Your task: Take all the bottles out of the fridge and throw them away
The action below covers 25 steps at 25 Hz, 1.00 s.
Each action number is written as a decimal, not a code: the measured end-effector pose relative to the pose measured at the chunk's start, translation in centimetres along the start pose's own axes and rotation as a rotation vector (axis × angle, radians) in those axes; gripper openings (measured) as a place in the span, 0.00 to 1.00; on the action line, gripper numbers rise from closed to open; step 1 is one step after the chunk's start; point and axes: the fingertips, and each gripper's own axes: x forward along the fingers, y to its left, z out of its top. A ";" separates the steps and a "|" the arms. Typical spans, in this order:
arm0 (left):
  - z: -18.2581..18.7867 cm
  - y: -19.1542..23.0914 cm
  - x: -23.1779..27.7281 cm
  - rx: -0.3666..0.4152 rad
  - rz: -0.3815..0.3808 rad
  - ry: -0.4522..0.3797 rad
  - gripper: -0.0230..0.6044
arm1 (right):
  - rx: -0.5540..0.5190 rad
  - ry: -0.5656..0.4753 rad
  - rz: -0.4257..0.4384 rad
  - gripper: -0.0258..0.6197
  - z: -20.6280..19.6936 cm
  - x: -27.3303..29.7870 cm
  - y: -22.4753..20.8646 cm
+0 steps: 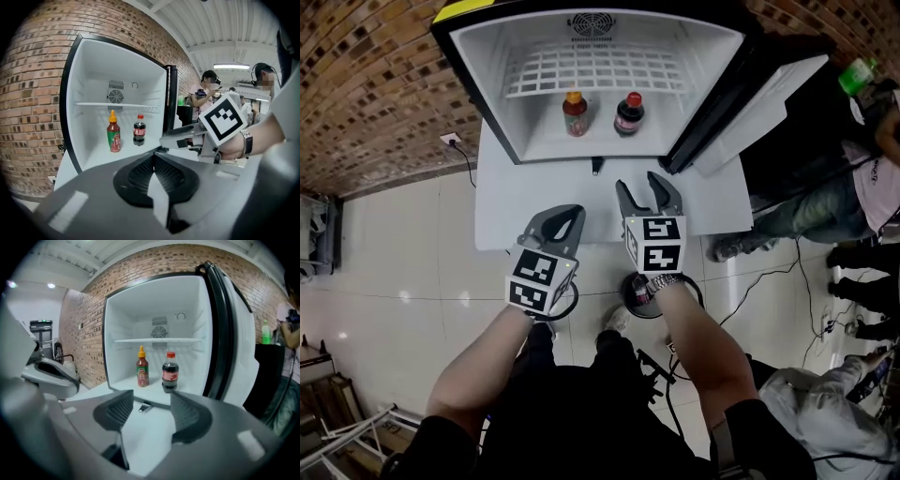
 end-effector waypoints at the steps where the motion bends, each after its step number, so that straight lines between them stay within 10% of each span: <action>1: 0.0 0.3 0.0 -0.004 0.006 -0.001 0.04 | -0.008 0.001 -0.004 0.42 0.3 0.6 -0.1; 25: -1.3 6.6 2.4 -0.074 0.103 0.021 0.04 | -0.058 0.052 -0.093 0.58 1.8 15.3 -5.6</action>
